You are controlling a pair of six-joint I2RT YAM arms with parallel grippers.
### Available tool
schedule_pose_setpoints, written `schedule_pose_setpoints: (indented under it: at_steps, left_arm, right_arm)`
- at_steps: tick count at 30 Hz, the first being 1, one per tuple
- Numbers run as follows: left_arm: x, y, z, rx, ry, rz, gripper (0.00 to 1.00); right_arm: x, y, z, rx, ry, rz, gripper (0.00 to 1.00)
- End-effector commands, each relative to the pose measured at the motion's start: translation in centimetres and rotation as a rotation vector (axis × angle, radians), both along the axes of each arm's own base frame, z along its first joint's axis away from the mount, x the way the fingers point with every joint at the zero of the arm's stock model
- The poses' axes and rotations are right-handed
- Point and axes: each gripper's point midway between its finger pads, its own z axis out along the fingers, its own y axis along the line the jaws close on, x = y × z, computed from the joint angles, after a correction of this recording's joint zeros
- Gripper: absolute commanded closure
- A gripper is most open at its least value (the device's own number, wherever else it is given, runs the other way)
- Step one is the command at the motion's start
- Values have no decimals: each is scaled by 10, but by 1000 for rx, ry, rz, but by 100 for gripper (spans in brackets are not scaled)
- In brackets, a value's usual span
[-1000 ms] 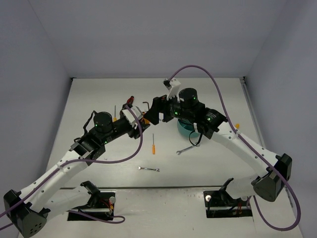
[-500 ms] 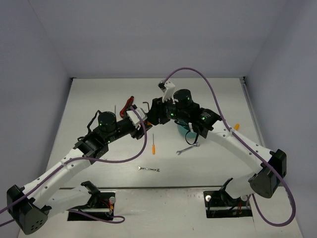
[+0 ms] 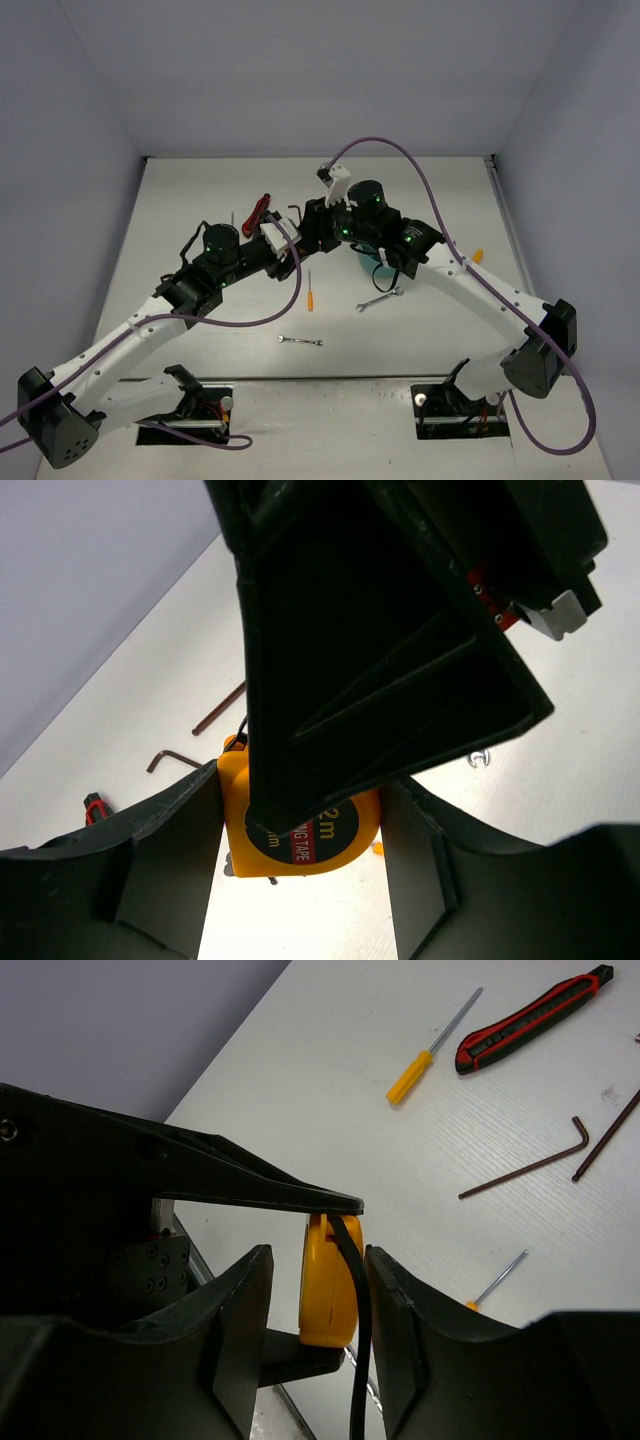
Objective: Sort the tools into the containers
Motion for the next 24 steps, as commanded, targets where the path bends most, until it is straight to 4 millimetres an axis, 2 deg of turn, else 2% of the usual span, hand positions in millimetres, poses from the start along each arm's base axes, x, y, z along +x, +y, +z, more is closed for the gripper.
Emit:
schedule_pose_setpoints:
  at_steps: [1,9,12,14,15,17,19,20,21,24]
  left_arm:
    - [3,-8,49,-81,-144,-27,58]
    - [1,-5,53,-85,-159,-23,58]
    - [1,-5,55,-85,-168,-23,58]
    - [1,-5,55,-84,-166,-26,58]
    - [1,-5,55,-84,-168,-26,58]
    - [1,-5,55,-85,-164,-21,53]
    - [2,-3,53,-88,-156,-8,43]
    - [3,-1,53,-93,-148,5,35]
    - [5,2,54,-97,-146,32,22]
    - [8,11,53,-116,-116,92,15]
  right_arm:
    - [-3,13,19,64,-41,45,60]
    - [-6,15,9,50,-20,56,69]
    - [-6,14,3,38,-16,49,84]
    - [-4,12,2,32,-20,39,97]
    - [-3,10,3,29,-30,27,100]
    - [0,6,8,28,-53,7,100]
    - [7,-1,14,18,-91,-32,100]
    - [8,-4,18,17,-108,-46,100]
    - [10,-8,23,16,-127,-63,100]
    - [27,-25,31,-7,-176,-145,100]
